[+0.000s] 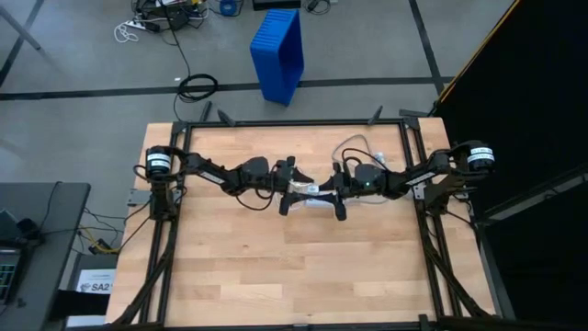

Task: Insert USB
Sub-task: Remove the white charger cable from the white charger adapter

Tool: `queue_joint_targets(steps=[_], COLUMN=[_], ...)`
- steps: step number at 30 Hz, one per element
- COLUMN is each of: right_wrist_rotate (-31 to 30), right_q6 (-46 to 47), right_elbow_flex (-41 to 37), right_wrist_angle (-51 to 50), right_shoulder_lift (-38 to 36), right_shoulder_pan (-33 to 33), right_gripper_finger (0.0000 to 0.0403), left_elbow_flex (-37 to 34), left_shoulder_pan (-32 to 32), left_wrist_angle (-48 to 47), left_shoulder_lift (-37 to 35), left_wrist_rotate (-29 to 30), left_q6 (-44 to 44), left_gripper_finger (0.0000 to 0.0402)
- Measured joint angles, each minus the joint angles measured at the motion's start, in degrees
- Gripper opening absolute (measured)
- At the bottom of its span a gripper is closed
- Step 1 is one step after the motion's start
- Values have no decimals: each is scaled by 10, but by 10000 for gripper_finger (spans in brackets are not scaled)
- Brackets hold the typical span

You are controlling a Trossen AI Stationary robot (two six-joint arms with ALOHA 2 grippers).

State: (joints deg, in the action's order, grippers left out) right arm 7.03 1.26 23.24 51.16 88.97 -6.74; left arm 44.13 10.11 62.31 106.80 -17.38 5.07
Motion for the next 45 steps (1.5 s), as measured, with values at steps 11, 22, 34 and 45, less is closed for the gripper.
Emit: queue_joint_targets(steps=[11,22,34,45], right_wrist_rotate=[0,-1,-4,-4], right_q6=[1,2,18,20], right_elbow_flex=[0,0,1,0], right_wrist_angle=[-5,-5,-28,-72], right_shoulder_lift=[0,0,-1,1], right_shoulder_pan=[0,0,-7,-8], right_gripper_finger=[70,70,70,70], left_elbow_flex=[0,0,0,2], left_shoulder_pan=[0,-1,0,4], left_wrist_angle=[12,9,20,89], left_shoulder_lift=[0,0,0,-7], left_wrist_rotate=[25,19,29,32], left_q6=[-3,-19,-18,-18], left_gripper_finger=[118,12,2,1])
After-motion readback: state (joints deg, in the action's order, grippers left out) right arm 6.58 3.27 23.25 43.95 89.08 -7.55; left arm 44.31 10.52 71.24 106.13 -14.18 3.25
